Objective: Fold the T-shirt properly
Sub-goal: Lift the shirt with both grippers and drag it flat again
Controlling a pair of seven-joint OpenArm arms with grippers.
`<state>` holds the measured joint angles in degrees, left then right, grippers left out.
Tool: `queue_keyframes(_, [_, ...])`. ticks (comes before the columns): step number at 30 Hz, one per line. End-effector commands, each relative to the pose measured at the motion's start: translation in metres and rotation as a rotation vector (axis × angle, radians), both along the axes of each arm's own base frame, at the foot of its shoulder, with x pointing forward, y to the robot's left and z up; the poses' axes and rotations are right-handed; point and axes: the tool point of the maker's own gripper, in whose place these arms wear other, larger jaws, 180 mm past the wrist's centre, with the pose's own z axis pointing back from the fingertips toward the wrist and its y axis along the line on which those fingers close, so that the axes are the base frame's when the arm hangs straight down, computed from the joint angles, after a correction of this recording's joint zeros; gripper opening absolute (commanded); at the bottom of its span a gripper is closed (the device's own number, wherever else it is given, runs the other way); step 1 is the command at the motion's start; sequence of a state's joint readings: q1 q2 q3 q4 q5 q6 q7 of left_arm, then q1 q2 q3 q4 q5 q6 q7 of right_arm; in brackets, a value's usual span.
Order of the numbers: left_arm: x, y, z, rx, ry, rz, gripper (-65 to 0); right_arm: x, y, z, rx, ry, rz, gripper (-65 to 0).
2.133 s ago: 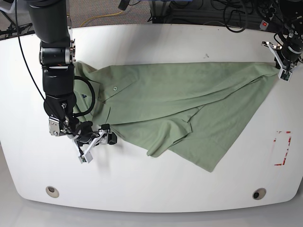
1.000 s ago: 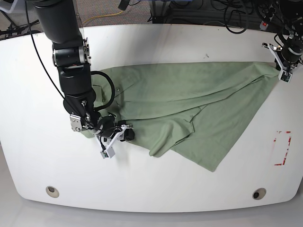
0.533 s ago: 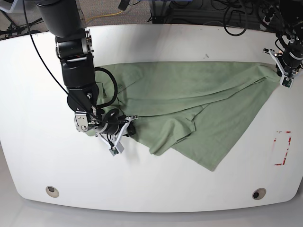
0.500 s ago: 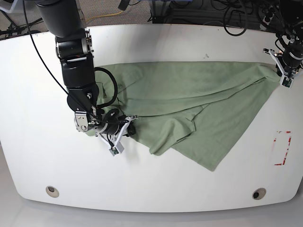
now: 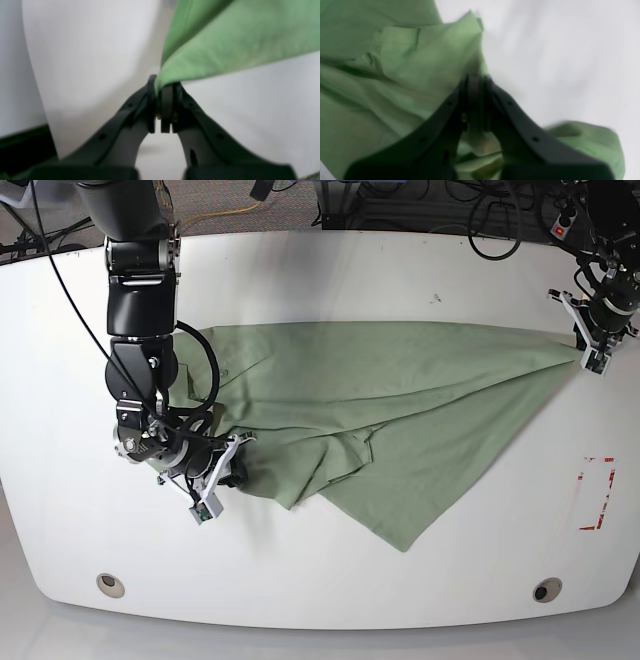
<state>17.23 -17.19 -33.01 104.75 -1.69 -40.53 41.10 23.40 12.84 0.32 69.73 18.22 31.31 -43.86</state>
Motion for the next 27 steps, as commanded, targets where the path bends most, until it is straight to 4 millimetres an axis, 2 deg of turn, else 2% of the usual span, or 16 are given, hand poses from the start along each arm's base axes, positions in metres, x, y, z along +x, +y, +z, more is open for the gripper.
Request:
queue_keyframes(1, [0.018, -0.004, 0.029, 0.028, -0.093, -0.030, -65.0, 0.023, -0.003, 0.047, 0.008, -0.131, 0.002, -65.0])
queue_keyframes(6, [0.049, -0.023, 0.052, 0.056, -0.134, -0.072, -65.0, 0.042, -0.002, 0.090, -0.009, -0.236, 0.012, -65.0])
queue_keyframes(11, [0.087, -0.034, 0.088, 0.070, -0.208, -0.061, -65.0, 0.065, -0.003, 0.142, -0.034, -0.325, 0.017, -65.0])
queue_keyframes(12, [0.096, -0.033, 0.102, 0.078, -0.238, -0.047, -65.0, 0.072, -0.003, 0.160, -0.036, -0.362, 0.017, -65.0])
queue_keyframes(14, [0.108, -0.030, 0.124, 0.092, -0.277, -0.023, -65.0, 0.080, -0.014, 0.183, -0.057, -0.404, 0.008, -65.0])
queue_keyframes(17, [0.129, -0.022, 0.169, 0.113, -0.353, 0.031, -65.0, 0.096, -0.020, 0.229, -0.080, -0.483, 0.025, -65.0])
queue_keyframes(21, [0.146, -0.015, 0.221, 0.125, -0.449, 0.077, -65.0, 0.113, -0.026, 0.278, -0.084, -0.550, 0.026, -65.0])
queue_keyframes(25, [0.165, -0.028, 0.278, 0.148, -0.566, 0.044, -65.0, 0.122, -0.040, 0.335, -0.106, -0.632, 0.015, -65.0])
queue_keyframes(27, [0.167, -0.027, 0.302, 0.159, -0.620, 0.046, -65.0, 0.122, -0.042, 0.356, -0.120, -0.654, 0.016, -65.0])
